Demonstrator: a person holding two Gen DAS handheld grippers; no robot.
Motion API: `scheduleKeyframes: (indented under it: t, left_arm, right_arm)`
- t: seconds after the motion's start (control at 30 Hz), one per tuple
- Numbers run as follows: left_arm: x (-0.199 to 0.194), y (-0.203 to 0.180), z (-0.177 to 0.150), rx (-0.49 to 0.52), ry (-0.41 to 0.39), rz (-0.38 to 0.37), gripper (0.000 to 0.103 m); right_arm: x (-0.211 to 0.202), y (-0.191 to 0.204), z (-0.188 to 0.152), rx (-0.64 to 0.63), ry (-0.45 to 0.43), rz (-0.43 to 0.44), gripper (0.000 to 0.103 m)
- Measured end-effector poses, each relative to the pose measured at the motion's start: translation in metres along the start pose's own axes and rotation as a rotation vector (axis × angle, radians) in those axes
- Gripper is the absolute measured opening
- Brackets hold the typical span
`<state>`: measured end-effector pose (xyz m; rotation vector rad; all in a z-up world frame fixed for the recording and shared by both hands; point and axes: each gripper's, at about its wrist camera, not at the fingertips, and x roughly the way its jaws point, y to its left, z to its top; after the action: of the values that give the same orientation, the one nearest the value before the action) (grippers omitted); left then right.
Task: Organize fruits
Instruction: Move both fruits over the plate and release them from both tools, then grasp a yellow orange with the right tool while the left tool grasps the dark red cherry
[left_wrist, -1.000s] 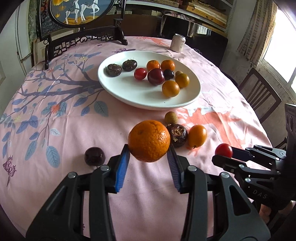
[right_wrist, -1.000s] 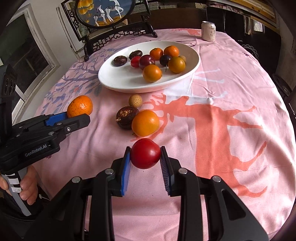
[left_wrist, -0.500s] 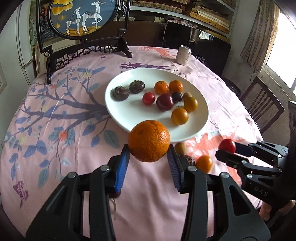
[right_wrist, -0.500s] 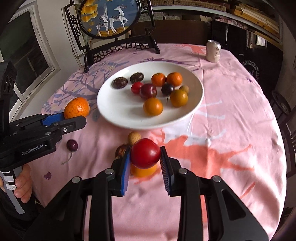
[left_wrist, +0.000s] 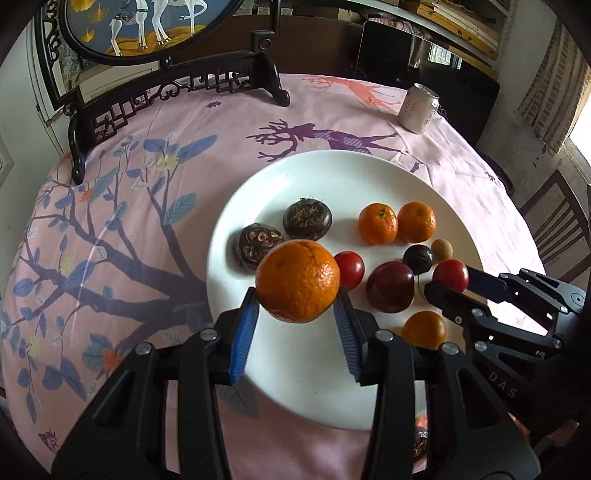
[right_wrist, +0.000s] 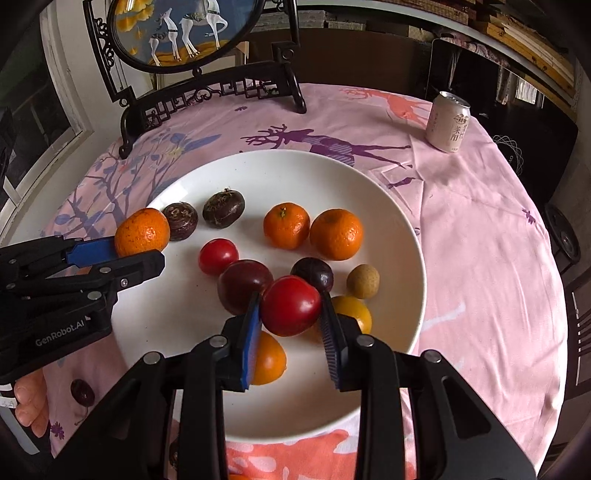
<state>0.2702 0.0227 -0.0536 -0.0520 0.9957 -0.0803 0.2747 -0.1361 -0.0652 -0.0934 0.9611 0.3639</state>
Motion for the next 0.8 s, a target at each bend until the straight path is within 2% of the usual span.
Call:
scheduleKeyframes:
  t: [0.07, 0.1, 0.13, 0.33, 0.4, 0.53, 0.67, 0.8]
  left_arm:
    - [0.001, -0.001, 0.003, 0.000, -0.005, 0.006, 0.047]
    - [0.000, -0.002, 0.004, 0.002, -0.009, -0.004, 0.054]
    - [-0.003, -0.002, 0.004, 0.002, -0.016, -0.013, 0.056]
    - [-0.061, -0.001, -0.011, 0.010, -0.125, -0.027, 0.065]
    - [-0.086, 0.003, -0.027, 0.002, -0.170, -0.032, 0.072]
    - [-0.123, 0.009, -0.074, -0.008, -0.238, -0.003, 0.078]
    - [-0.129, 0.013, -0.120, -0.005, -0.239, 0.035, 0.078]
    - [-0.124, 0.023, -0.153, -0.003, -0.203, 0.053, 0.079]
  right_arm:
    - [-0.001, -0.002, 0.002, 0.006, -0.014, -0.001, 0.043]
    - [-0.004, -0.004, 0.002, 0.015, -0.025, -0.013, 0.047]
    - [-0.009, -0.005, 0.002, 0.025, -0.043, -0.023, 0.052]
    - [-0.056, -0.009, -0.015, 0.054, -0.082, -0.010, 0.053]
    - [-0.073, -0.009, -0.032, 0.068, -0.084, 0.019, 0.053]
    - [-0.098, 0.000, -0.078, 0.085, -0.097, 0.069, 0.055]
    - [-0.104, 0.016, -0.116, 0.092, -0.083, 0.077, 0.055]
    - [-0.097, 0.032, -0.136, 0.057, -0.039, 0.063, 0.055]
